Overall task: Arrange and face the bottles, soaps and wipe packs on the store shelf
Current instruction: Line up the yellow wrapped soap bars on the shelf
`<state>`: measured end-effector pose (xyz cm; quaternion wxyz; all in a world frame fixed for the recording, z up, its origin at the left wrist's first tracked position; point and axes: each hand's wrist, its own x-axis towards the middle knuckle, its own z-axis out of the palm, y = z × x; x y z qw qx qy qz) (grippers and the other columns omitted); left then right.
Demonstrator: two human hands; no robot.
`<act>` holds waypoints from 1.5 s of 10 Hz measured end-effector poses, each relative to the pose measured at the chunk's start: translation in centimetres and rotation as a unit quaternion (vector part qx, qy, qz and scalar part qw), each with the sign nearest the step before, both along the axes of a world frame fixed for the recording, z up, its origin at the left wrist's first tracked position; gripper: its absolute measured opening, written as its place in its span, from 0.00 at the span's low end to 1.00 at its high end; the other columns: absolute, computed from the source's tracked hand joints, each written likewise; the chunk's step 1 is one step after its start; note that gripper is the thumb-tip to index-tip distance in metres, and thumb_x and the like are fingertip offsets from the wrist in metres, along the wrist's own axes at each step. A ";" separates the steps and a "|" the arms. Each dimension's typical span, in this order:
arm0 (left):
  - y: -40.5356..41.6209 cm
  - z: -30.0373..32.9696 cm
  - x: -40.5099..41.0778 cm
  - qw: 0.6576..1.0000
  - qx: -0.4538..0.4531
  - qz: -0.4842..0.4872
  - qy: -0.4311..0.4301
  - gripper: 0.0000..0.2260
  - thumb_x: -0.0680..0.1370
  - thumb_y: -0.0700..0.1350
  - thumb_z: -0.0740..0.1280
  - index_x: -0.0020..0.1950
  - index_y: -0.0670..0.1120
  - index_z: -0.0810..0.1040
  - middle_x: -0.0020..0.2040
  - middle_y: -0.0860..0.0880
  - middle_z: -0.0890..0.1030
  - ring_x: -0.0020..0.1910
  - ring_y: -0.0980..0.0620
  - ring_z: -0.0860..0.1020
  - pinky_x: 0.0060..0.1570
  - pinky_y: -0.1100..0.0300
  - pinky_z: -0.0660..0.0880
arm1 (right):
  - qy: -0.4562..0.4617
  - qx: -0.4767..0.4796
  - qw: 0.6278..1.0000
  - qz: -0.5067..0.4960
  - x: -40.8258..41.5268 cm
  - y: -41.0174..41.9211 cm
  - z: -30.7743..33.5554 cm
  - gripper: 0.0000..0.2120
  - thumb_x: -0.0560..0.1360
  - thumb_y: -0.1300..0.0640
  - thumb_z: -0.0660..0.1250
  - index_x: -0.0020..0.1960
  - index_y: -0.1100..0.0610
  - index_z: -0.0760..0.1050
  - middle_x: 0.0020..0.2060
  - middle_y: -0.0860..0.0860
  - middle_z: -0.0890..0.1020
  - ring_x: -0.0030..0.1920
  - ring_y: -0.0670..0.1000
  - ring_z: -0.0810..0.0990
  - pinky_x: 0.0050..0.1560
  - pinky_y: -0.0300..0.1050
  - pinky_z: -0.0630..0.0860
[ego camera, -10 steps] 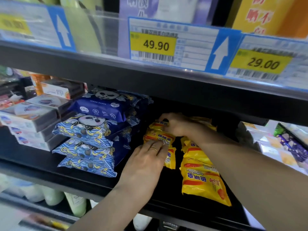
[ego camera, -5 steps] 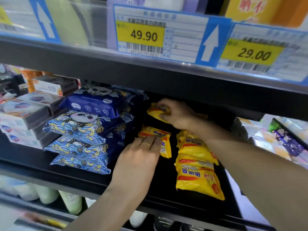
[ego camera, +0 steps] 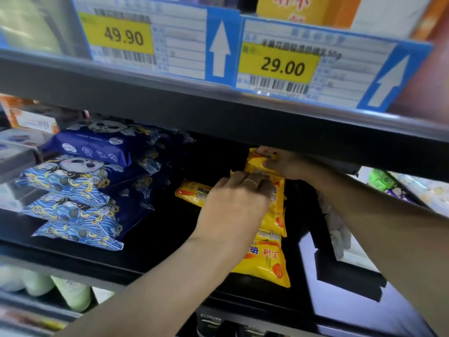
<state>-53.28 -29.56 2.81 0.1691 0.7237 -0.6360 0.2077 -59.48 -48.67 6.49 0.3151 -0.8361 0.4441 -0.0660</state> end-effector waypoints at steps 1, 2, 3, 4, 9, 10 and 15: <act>-2.4 -0.7 -0.4 1.000 0.004 -0.019 -0.014 0.26 0.71 0.36 0.50 0.55 0.42 0.85 0.51 0.44 0.86 0.50 0.41 0.84 0.46 0.48 0.82 | 0.001 -0.025 0.999 0.025 0.6 -7.0 -3.5 0.18 0.86 0.51 0.59 0.71 0.58 0.73 0.69 0.59 0.78 0.60 0.54 0.80 0.50 0.41 0.78; -3.3 -0.4 -1.1 1.000 0.018 -0.004 -0.005 0.19 0.72 0.33 0.59 0.53 0.44 0.86 0.48 0.44 0.86 0.48 0.40 0.83 0.45 0.48 0.81 | 0.037 -0.037 0.998 0.029 0.5 -5.7 -2.7 0.19 0.87 0.51 0.56 0.72 0.60 0.73 0.66 0.57 0.79 0.56 0.51 0.78 0.36 0.32 0.74; -4.3 -1.0 -1.2 0.995 0.084 -0.022 0.039 0.27 0.75 0.34 0.68 0.74 0.47 0.72 0.67 0.45 0.78 0.68 0.40 0.74 0.65 0.46 0.73 | 0.058 -0.051 0.997 0.029 0.4 -5.4 -2.2 0.18 0.87 0.53 0.56 0.73 0.57 0.72 0.68 0.56 0.78 0.54 0.49 0.76 0.33 0.31 0.69; -4.5 -1.4 -0.6 0.994 0.089 -0.019 0.056 0.26 0.80 0.40 0.64 0.78 0.50 0.66 0.72 0.48 0.74 0.71 0.43 0.70 0.70 0.48 0.69 | 0.045 -0.053 0.997 0.025 0.4 -4.9 -1.9 0.17 0.86 0.54 0.58 0.74 0.56 0.71 0.67 0.54 0.77 0.46 0.46 0.77 0.30 0.29 0.70; 6.3 -4.7 4.0 0.991 0.025 0.004 0.133 0.19 0.77 0.44 0.63 0.68 0.49 0.78 0.62 0.50 0.82 0.60 0.47 0.79 0.57 0.48 0.80 | 0.044 -0.228 0.942 0.242 6.8 6.0 -2.1 0.18 0.78 0.47 0.72 0.66 0.45 0.76 0.62 0.46 0.77 0.60 0.48 0.76 0.54 0.37 0.74; 8.5 -6.7 5.7 0.989 0.038 0.035 0.137 0.18 0.77 0.48 0.63 0.66 0.49 0.79 0.59 0.52 0.82 0.57 0.48 0.79 0.53 0.50 0.81 | 0.145 -0.228 0.933 0.238 8.4 7.7 -3.3 0.25 0.75 0.43 0.72 0.71 0.43 0.71 0.68 0.50 0.74 0.67 0.55 0.73 0.66 0.53 0.72; 10.3 -10.7 8.0 0.988 0.048 0.013 0.146 0.23 0.81 0.59 0.55 0.70 0.54 0.78 0.68 0.55 0.77 0.67 0.50 0.75 0.61 0.52 0.76 | 0.066 -0.289 0.942 0.158 6.7 10.5 -0.8 0.23 0.81 0.54 0.65 0.74 0.41 0.65 0.71 0.49 0.74 0.71 0.56 0.71 0.74 0.55 0.65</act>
